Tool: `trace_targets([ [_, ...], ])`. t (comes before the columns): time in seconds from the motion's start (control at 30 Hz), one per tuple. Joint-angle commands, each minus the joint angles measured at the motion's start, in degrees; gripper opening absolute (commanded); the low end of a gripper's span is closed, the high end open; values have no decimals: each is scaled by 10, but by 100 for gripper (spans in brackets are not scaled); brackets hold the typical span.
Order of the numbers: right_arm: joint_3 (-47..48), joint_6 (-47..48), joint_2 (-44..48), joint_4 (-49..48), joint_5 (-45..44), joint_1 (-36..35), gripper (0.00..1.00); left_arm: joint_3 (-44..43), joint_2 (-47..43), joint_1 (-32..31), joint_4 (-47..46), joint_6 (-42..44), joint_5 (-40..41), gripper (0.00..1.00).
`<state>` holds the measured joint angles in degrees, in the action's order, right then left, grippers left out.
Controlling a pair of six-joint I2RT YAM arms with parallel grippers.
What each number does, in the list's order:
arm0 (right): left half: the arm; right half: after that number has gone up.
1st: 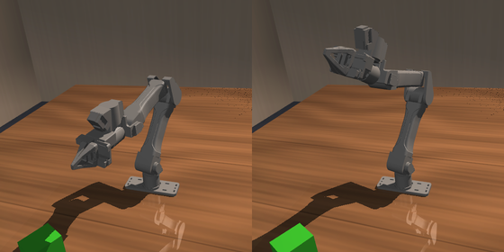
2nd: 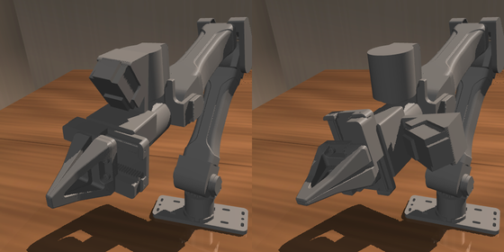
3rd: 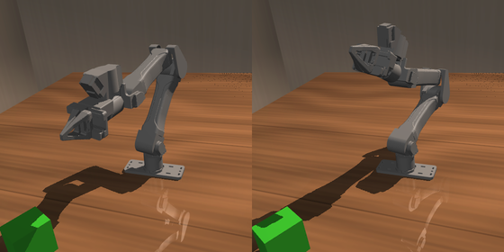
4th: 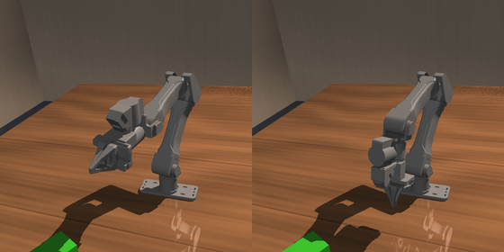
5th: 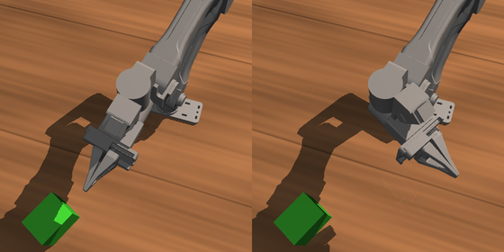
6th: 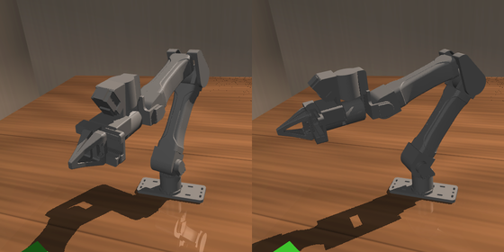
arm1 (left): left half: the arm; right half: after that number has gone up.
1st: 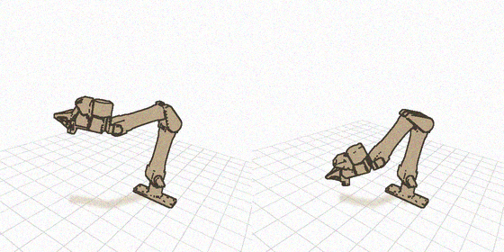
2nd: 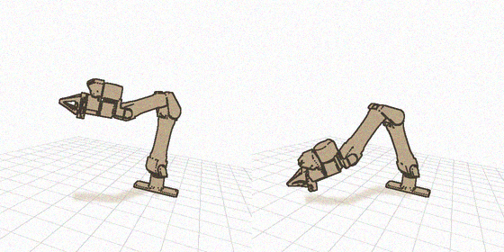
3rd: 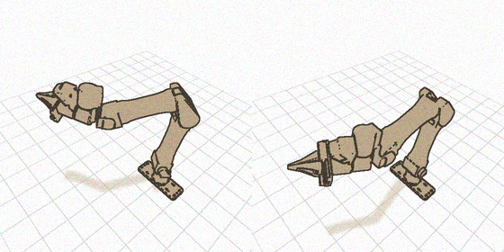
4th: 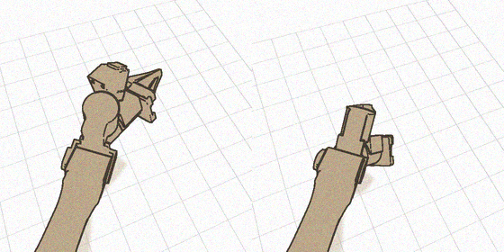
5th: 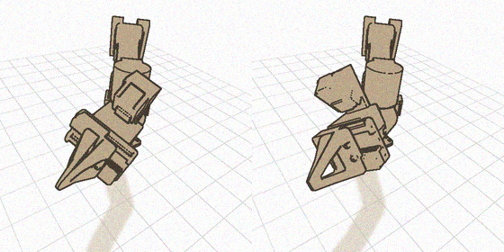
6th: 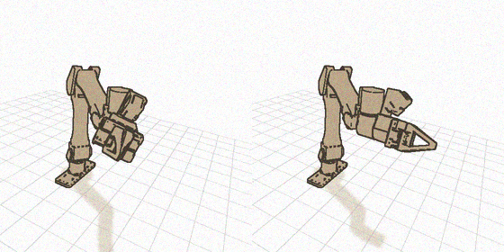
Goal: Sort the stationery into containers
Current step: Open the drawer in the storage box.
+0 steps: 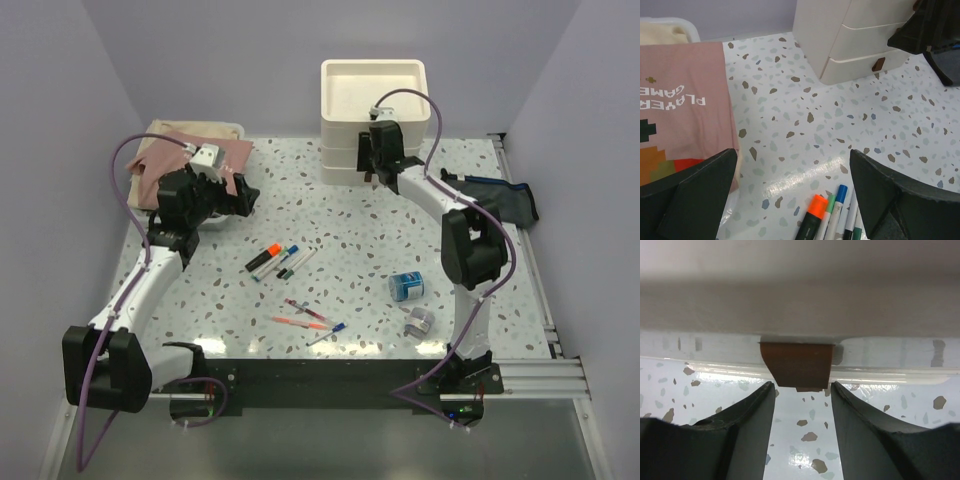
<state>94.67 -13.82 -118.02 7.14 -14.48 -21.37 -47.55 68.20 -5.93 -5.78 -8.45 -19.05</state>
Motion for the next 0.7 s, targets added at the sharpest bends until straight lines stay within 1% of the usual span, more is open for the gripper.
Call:
trace_targets([
  [0.0, 18, 1, 1, -29, -26, 4, 47, 9, -11, 4, -34, -11, 5, 100],
  [0.13, 9, -5, -5, -38, -27, 3, 45, 11, -17, 5, -31, -10, 6, 100],
  [0.2, 10, -4, -9, -40, -25, 4, 41, 12, -18, 5, -28, -8, 8, 100],
  [0.3, 13, -3, -16, -49, -20, 2, 38, 15, -20, 6, -29, -8, 8, 100],
  [0.4, 21, -4, -25, -50, -8, 2, 28, 18, -24, 7, -30, -8, 8, 100],
  [0.43, 23, -3, -25, -49, -1, 1, 20, 19, -25, 8, -30, -9, 8, 100],
  [0.53, 16, -3, -17, -45, 2, 0, 9, 19, -28, 9, -28, -8, 7, 100],
  [0.57, 11, -3, -11, -44, 2, -2, 3, 20, -29, 10, -27, -7, 8, 100],
  [0.6, 7, -1, -1, -42, 2, -2, 0, 21, -31, 10, -27, -7, 8, 100],
  [0.67, -5, -1, 13, -36, -1, -3, 0, 21, -34, 10, -27, -7, 9, 100],
])
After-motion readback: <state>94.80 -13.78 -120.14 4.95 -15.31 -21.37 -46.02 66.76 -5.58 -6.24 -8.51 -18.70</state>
